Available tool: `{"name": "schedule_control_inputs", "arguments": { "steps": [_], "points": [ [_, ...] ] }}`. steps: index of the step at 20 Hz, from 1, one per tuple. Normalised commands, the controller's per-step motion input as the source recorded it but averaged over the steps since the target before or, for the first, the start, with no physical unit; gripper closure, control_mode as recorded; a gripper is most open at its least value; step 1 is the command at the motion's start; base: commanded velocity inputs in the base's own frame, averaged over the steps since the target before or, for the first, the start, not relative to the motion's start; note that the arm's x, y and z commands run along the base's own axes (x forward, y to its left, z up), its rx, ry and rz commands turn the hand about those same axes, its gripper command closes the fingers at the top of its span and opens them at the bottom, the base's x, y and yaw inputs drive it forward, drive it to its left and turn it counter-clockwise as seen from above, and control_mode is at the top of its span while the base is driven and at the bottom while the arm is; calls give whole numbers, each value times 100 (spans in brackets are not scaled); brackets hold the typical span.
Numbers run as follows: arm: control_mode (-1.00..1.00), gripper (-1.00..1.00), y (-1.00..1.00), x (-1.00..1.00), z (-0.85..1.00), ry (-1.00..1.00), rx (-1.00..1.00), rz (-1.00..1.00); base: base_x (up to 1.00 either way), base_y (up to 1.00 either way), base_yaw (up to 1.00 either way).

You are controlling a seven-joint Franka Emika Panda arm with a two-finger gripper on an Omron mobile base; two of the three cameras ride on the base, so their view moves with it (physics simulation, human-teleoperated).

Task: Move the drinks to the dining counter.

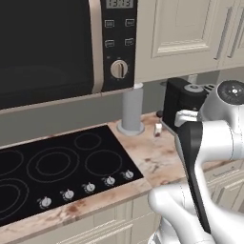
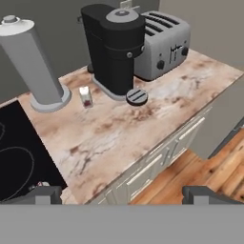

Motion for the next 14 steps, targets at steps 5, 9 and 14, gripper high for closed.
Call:
{"name": "schedule_control_inputs", "arguments": {
  "steps": [5, 9, 14],
  "points": [
    [100, -100, 0, 0, 0, 0, 0, 0, 20, -3, -16],
    [100, -100, 0, 0, 0, 0, 0, 0, 33, -2, -20],
    [-100, -100, -3, 15, -10, 0, 6, -15, 8, 0, -5]
  ]
}}
